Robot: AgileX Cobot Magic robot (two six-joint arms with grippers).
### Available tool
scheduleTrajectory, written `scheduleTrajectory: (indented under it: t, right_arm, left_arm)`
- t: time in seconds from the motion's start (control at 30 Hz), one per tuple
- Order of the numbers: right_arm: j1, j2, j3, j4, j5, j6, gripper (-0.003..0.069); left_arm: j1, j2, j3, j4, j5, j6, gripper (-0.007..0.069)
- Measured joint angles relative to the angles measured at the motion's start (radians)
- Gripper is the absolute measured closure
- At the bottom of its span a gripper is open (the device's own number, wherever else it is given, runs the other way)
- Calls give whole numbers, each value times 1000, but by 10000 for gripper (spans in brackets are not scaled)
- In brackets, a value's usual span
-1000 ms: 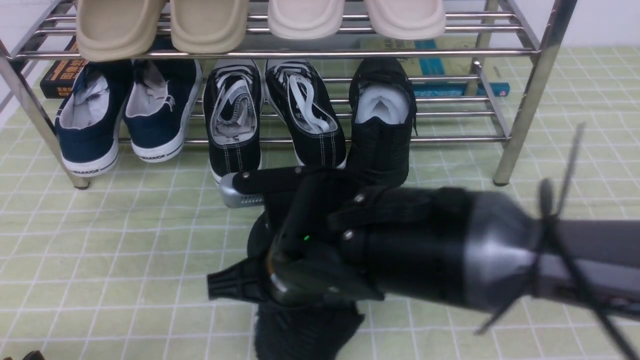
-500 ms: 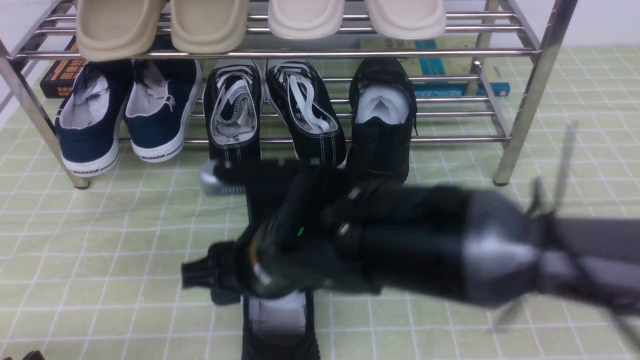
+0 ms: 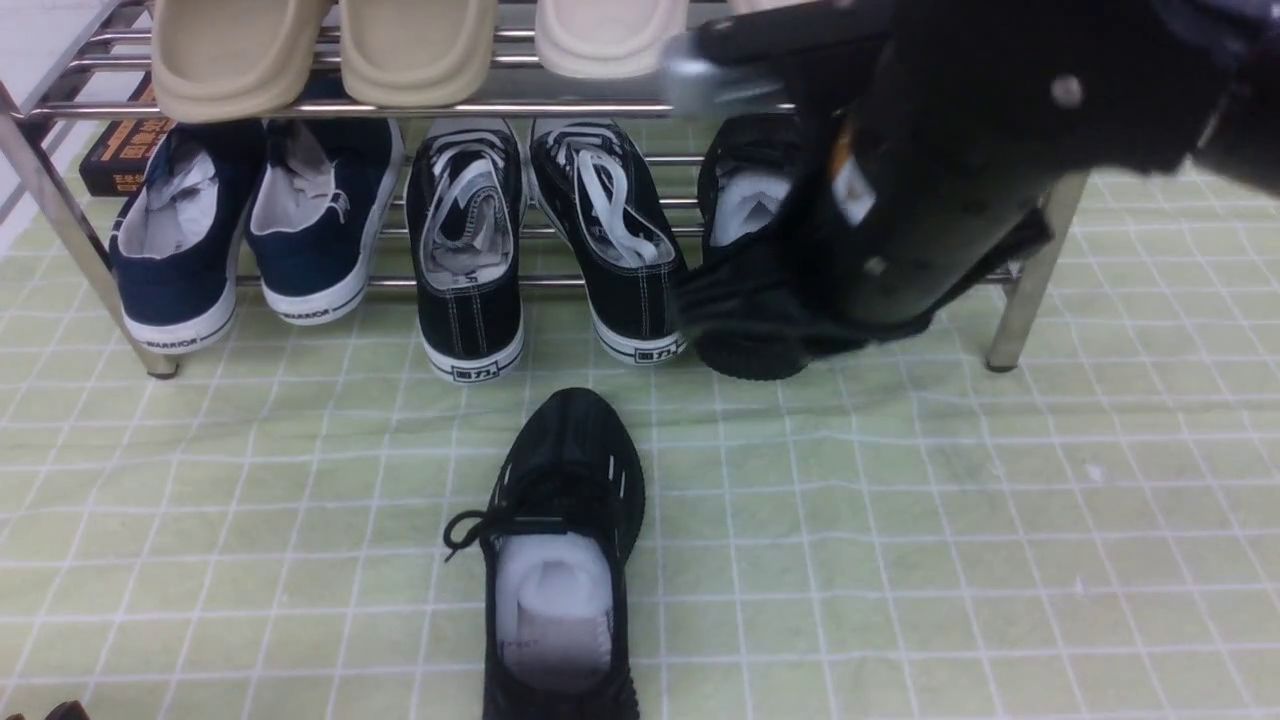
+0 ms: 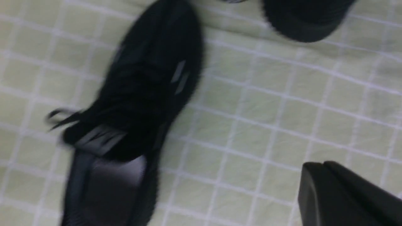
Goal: Take the shoes off the shelf with your hand from the green coffee tablecloth.
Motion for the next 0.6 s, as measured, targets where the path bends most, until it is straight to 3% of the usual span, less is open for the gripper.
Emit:
scheduleTrajectory:
  t: [0.17,0.3,0.47,0.6]
  right_arm:
    - [-116,77,-25,11,-118,-21,648]
    - [-158,146,-81,14,-206,-49,571]
    - [-173,267,-191,8,-323,-73,342]
    - [-173,350,-260,-46,-378,-75,215]
  left_arm:
    - [0,0,0,0,0,0,383]
    - [0,0,0,0,0,0,383]
    - [0,0,0,0,0,0,383]
    - [0,0,0,0,0,0,383]
